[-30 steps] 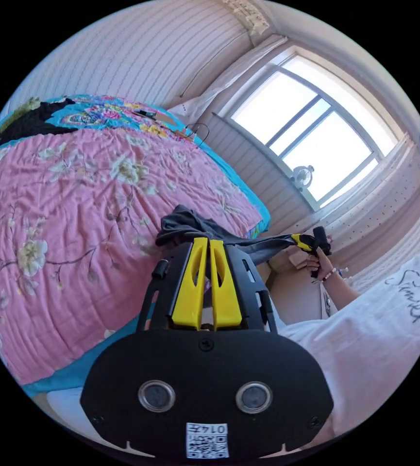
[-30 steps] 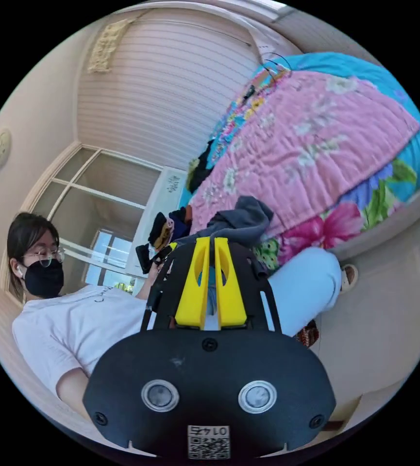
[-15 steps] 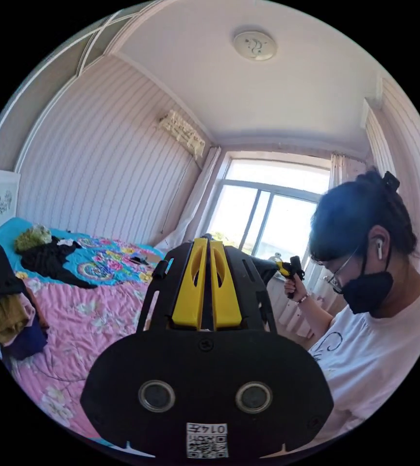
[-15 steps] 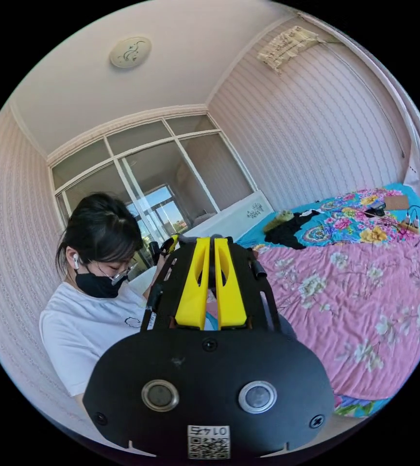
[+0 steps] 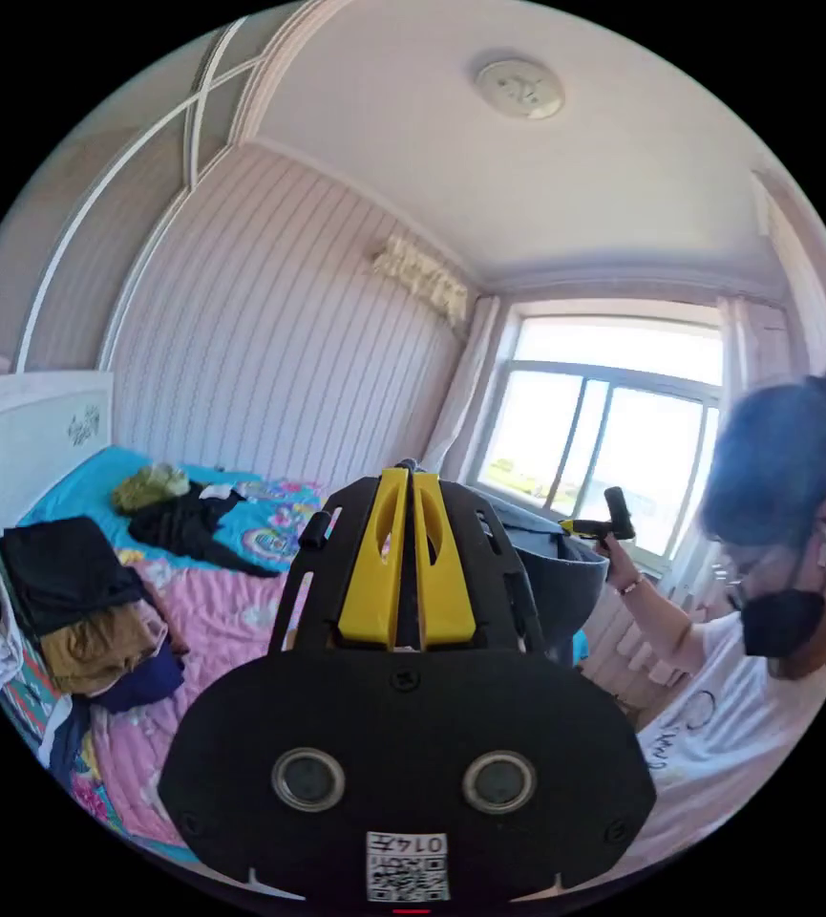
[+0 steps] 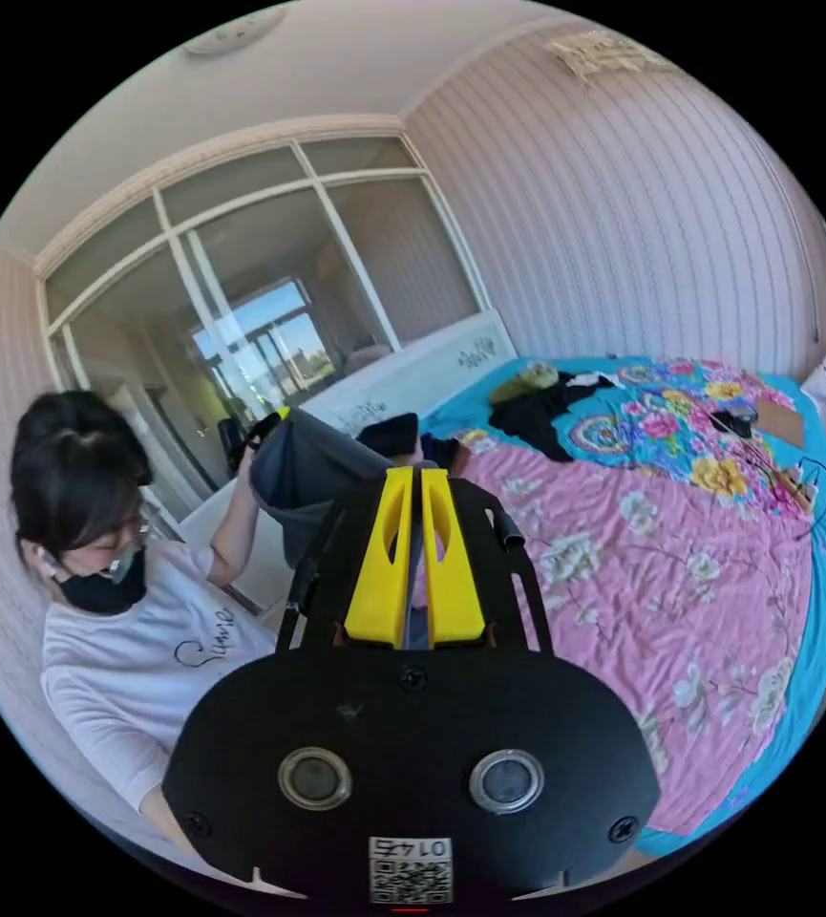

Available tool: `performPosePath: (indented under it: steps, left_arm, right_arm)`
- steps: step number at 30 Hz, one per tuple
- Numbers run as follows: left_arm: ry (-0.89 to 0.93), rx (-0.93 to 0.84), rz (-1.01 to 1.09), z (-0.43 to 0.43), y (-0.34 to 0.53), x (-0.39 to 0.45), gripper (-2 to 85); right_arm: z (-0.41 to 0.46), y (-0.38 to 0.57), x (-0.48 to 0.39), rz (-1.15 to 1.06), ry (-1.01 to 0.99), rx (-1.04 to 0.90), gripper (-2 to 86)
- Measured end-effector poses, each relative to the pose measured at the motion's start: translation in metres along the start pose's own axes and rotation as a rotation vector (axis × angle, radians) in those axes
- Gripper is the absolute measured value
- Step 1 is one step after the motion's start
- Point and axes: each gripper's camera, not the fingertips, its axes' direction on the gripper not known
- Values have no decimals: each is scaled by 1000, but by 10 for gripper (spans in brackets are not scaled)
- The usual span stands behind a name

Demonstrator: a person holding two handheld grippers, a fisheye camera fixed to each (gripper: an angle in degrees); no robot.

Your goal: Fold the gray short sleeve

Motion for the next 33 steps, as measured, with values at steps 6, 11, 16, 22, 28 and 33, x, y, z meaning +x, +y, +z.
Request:
performPosePath:
  steps: [6,11,16,22,28,33]
  left_arm:
    - [-23,-35,-197,110,-57,-68,-10]
    - [-83,14,-13,103,-68,-56,-10]
    - [-103,-202,-50,140,26,-108,-10]
    - [-108,-567,-296,188,224,-187,-10]
    - [-219,-890,-443,190,390,-222,-10]
    - [-256,-849,-543,184,426,-250,-10]
  right_arm:
    - [33,-74,95,240,-91,220,6]
    - [22,-68,76,32,-142,367,6]
    - [93,17,137,136,-89,148,5]
    - [218,205,249,533,-161,-91,1]
    - [281,362,297,888,-132,-210,-2]
    - [325,360,299,828,-103,-284,5]
